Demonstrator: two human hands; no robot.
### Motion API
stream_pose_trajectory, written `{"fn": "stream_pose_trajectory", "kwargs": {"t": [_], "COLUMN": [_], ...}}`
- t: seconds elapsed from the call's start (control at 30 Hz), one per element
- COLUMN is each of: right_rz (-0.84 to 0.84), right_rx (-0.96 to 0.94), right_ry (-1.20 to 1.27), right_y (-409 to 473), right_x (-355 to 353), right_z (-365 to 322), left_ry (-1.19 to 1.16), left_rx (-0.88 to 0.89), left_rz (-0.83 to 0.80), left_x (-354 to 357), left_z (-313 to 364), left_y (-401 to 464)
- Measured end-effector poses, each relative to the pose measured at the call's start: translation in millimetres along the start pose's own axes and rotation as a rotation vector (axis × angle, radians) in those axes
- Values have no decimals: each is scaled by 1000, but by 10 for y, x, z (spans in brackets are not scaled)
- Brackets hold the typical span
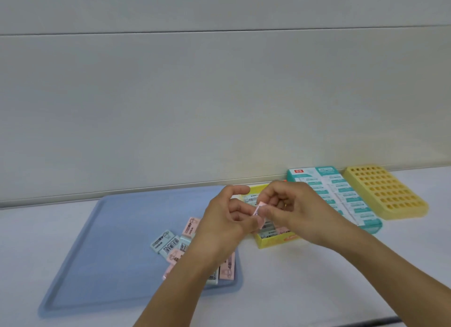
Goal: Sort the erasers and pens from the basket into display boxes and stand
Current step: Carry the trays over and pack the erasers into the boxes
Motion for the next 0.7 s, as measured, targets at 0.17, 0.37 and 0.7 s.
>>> {"fn": "stream_pose_trajectory", "kwargs": {"t": [0.17, 0.37, 0.7], "right_rz": [222, -90, -52], "right_rx": [-56, -196, -144], "right_ry": [-296, -774, -865], "right_y": [128, 382, 436], "right_x": [-400, -261, -228], "right_z": [157, 335, 348], "left_ry": [454, 814, 776], "left_rx": [156, 147, 138], "left_rz": [191, 81, 74], "left_x": [-48, 65, 23], "left_z": [-66, -120, -138], "left_y": [137, 295, 307]}}
Point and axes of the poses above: each hand's wrist, its own y-axis towards the middle knuckle, its own x-axis out of the palm, z = x × y, the point moved 4 cm from there along y, towards the middle knuckle, and after that the axes turned 3 degrees about y, right-handed, at the moved point
